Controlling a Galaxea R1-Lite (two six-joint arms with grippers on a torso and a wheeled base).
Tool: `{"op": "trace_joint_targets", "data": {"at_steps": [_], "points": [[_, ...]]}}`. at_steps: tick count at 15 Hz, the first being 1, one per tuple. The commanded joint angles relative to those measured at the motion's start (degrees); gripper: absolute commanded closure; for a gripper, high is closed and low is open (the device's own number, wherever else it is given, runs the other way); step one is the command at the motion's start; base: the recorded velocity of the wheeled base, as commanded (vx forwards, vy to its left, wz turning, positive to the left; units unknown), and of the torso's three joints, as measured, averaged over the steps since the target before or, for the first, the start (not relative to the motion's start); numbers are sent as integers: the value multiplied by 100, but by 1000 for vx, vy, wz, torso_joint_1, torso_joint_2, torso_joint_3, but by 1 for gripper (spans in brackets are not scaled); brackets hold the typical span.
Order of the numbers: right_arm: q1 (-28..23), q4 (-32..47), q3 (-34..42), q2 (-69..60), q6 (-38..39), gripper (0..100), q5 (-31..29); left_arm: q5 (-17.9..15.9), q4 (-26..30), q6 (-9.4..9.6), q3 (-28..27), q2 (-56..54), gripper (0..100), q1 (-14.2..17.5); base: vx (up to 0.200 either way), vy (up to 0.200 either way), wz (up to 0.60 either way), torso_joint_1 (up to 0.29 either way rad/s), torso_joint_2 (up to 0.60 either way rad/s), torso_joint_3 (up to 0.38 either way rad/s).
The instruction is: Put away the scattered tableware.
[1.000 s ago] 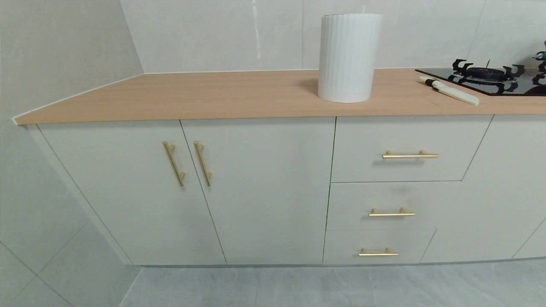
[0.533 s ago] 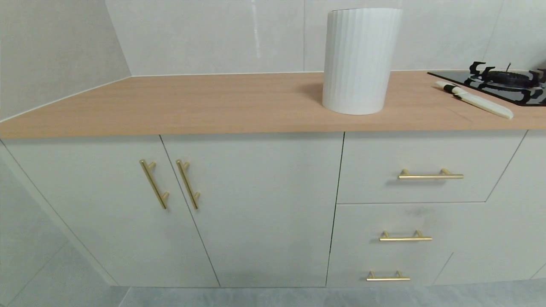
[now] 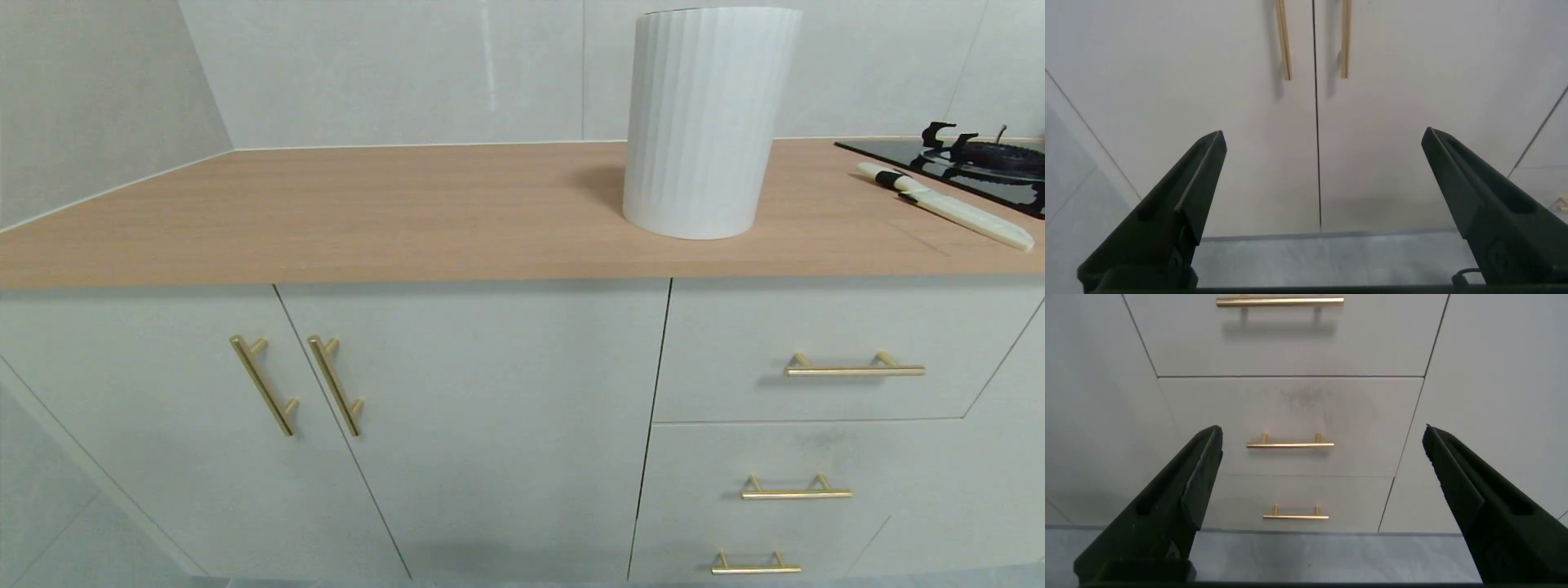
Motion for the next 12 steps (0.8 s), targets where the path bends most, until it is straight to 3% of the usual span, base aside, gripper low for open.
{"op": "trace_joint_targets", "data": {"at_steps": [1, 3, 11, 12], "points": [[2, -2, 0, 11, -1, 0, 2, 1, -2, 2, 1, 0, 0, 1, 0, 0, 0, 0, 0, 0], [2, -2, 0, 11, -1, 0, 2, -8, -2, 11, 1, 0, 0, 10, 0, 0, 0, 0, 0, 0], [2, -2, 0, 11, -1, 0, 2, 1, -2, 2, 1, 0, 0, 1, 0, -200, 0, 3, 1, 4], [2, 6, 0, 11, -1, 0, 2, -8, -2, 2, 1, 0, 0, 1, 0, 0, 0, 0, 0, 0]]}}
